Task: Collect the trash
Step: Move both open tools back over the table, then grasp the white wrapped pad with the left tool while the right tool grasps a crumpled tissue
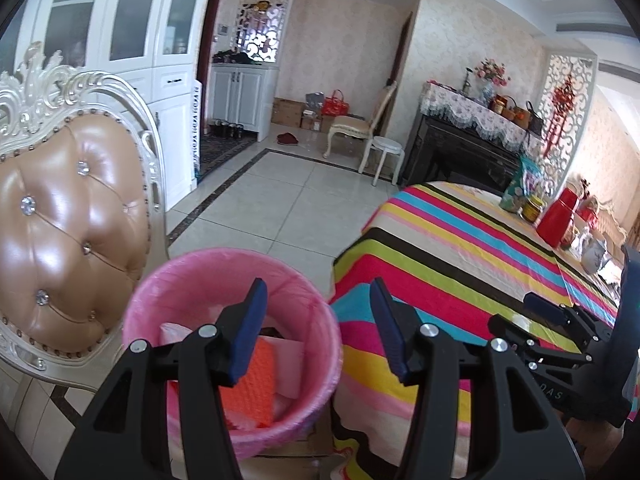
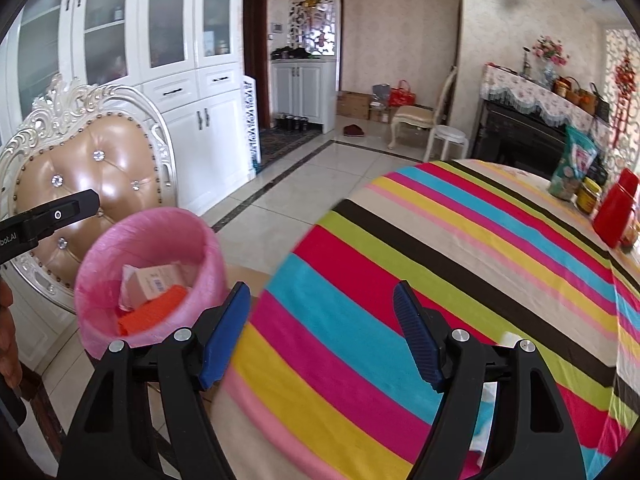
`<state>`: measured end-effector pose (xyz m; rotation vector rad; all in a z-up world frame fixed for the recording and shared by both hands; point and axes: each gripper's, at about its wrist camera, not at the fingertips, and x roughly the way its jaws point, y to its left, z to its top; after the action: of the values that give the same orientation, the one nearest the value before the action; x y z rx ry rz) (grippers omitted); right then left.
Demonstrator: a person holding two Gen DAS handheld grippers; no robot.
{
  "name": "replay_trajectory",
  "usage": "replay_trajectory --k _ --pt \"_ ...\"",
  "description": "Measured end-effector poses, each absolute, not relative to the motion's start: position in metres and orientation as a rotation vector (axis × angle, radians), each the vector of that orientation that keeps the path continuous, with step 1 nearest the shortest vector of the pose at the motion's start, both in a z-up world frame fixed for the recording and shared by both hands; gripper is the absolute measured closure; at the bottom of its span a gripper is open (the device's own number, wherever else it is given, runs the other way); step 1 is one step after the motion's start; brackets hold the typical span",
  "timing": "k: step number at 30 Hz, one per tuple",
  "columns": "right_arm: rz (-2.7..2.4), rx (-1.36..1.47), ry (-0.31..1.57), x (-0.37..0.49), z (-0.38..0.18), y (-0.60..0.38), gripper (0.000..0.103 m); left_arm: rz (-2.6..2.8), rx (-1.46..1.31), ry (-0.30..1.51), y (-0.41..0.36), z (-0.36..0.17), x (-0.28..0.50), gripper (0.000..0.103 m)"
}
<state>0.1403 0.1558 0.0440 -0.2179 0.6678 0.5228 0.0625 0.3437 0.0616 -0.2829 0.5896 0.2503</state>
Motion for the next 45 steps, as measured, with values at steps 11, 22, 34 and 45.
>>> replay_trajectory --k 11,22,34,45 --pt "0.423 -0.194 0.707 0.143 0.022 0.084 0.033 0.169 -0.262 0.614 0.292 0.050 0.089 0.050" --pt "0.301 -0.169 0.783 0.146 -0.011 0.006 0.033 0.099 -0.243 0.635 0.246 0.040 0.112 0.049" --pt "0.251 -0.136 0.879 0.156 -0.046 -0.036 0.032 0.030 -0.207 0.676 0.200 0.027 0.139 0.049" --pt "0.299 -0.121 0.947 0.164 -0.064 -0.037 0.064 -0.014 -0.175 0.714 0.164 0.014 0.165 0.049"
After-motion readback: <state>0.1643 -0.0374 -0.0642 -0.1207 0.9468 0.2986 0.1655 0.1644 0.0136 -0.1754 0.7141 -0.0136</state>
